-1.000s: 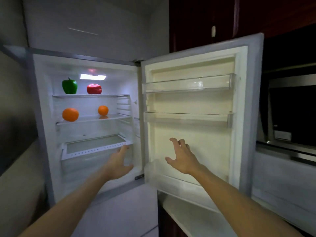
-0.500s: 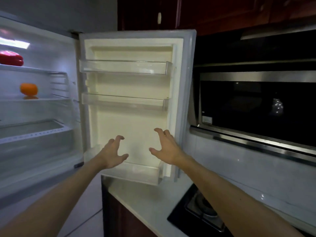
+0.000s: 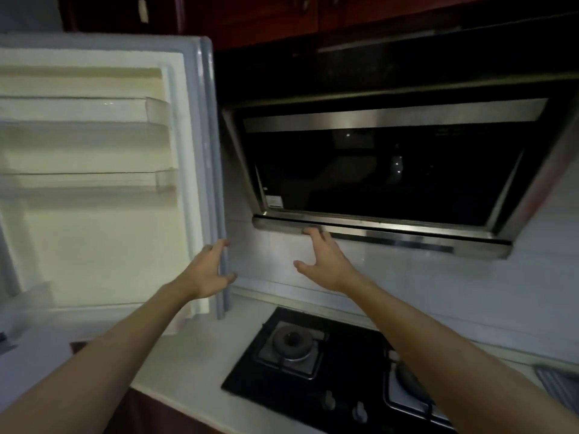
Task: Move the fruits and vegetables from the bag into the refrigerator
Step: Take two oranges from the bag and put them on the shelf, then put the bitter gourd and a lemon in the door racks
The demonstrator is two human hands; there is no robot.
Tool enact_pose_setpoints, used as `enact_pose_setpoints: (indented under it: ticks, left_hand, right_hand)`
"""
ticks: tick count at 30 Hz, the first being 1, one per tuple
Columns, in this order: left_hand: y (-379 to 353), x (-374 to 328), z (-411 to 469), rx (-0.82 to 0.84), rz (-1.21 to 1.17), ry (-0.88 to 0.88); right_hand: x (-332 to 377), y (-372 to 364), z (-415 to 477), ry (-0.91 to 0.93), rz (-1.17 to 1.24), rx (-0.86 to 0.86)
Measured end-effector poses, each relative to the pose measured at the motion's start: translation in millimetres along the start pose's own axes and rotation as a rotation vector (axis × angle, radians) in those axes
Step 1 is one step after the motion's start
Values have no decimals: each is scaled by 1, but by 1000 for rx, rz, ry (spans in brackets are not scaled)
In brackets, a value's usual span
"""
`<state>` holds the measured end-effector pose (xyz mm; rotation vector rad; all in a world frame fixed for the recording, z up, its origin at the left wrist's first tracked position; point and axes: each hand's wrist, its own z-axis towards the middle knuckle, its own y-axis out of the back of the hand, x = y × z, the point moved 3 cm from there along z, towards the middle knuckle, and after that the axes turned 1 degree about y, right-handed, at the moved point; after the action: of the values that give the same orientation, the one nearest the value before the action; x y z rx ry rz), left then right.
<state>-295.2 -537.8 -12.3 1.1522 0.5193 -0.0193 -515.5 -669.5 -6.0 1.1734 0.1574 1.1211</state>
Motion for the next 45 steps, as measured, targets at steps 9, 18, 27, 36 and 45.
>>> enact_pose_setpoints:
  ticks: [9, 18, 27, 36, 45]
  left_hand:
    - [-106, -173, 17, 88, -81, -188]
    - [-219, -343, -3, 265, -215, -424]
    - [-297, -479, -26, 424, -251, -657]
    - [-379, -591, -36, 578, -315, -832]
    - [-451, -679, -30, 669, -343, -937]
  right_hand:
    - [-140, 123, -97, -221, -101, -118]
    - [-256, 244, -238, -500, -267, -176]
    - [-322, 319, -376, -774, -357, -274]
    - [-377, 362, -463, -987, -411, -346]
    - [-440, 384, -503, -1126, -429, -384]
